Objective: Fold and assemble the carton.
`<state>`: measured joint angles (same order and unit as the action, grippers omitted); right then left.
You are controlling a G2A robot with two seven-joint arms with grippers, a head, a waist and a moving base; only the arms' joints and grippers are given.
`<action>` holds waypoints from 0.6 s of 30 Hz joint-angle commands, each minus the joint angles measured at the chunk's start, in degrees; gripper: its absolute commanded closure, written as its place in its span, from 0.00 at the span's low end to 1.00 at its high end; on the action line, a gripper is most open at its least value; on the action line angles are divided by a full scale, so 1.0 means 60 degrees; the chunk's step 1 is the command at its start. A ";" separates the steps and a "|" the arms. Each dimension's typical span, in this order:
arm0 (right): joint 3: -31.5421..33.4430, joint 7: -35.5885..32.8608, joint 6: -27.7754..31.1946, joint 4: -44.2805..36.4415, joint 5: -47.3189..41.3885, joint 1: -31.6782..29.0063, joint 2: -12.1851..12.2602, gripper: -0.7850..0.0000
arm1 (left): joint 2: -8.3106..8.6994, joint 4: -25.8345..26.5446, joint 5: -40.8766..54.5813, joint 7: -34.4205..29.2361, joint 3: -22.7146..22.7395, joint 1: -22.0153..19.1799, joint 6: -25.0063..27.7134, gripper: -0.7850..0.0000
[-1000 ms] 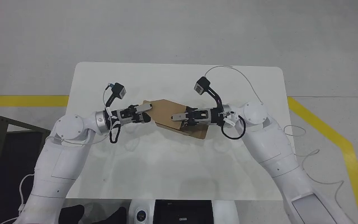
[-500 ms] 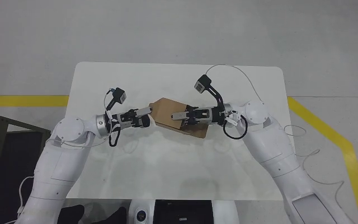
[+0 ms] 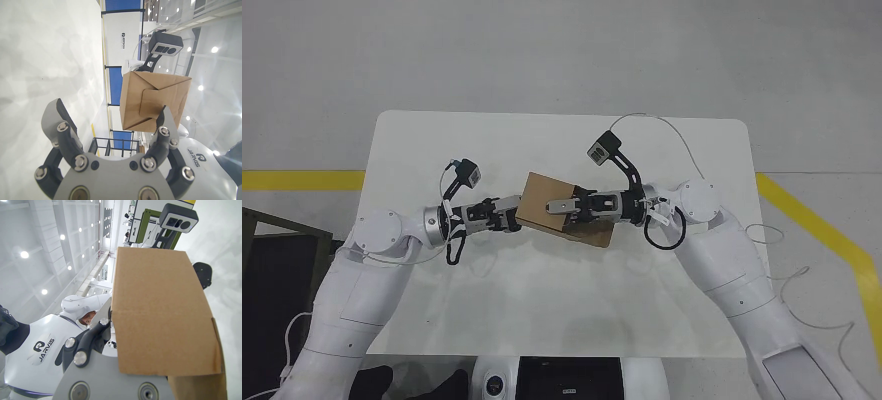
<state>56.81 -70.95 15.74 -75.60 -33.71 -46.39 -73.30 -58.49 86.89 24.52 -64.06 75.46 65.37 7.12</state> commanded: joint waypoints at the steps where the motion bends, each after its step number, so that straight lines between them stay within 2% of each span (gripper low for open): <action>1: -0.0006 -0.0070 0.0044 0.0014 -0.0080 0.0010 -0.0007 1.00 | -0.0007 0.0007 0.0076 -0.0008 -0.0045 -0.0023 0.0006 0.00; 18: -0.0096 -0.0299 0.0207 0.0175 -0.0414 0.0091 -0.0077 1.00 | -0.0015 0.0034 0.0659 -0.0307 -0.0192 -0.0003 0.0026 0.00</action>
<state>56.24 -72.71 16.94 -74.57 -36.17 -45.89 -73.74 -58.58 87.03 28.53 -65.89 74.40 65.41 7.22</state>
